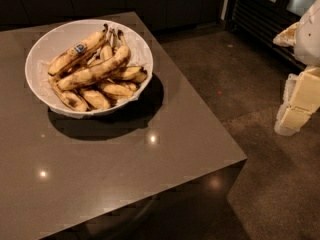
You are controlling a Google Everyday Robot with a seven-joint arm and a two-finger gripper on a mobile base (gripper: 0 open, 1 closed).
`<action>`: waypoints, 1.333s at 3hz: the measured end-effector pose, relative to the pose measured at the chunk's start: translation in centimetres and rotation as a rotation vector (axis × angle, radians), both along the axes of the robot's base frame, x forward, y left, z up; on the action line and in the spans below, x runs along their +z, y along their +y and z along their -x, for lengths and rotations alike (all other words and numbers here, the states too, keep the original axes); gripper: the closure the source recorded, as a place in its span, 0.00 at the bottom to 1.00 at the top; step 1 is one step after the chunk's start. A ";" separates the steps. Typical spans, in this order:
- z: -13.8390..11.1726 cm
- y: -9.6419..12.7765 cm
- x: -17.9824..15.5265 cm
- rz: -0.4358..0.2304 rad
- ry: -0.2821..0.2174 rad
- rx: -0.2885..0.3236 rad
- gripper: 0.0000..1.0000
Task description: Pick banana from white bowl
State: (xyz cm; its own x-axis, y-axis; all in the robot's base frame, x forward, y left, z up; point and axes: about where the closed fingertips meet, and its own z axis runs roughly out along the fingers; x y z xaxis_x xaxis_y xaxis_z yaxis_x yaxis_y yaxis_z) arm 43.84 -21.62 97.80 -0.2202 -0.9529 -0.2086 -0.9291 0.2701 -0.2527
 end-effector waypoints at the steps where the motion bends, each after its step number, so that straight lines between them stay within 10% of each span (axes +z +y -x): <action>1: 0.0 0.0 0.0 0.000 0.000 0.000 0.00; 4: -1.4 6.6 1.7 0.100 -0.029 0.211 0.00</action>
Offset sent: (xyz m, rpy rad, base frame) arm 0.0035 0.0100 0.0056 -0.0043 -0.0046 0.0374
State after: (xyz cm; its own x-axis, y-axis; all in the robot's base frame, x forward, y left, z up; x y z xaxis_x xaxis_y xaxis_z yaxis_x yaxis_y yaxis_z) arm 45.27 -15.04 99.47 -0.0090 -0.9934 -0.1141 -0.9542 0.0426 -0.2962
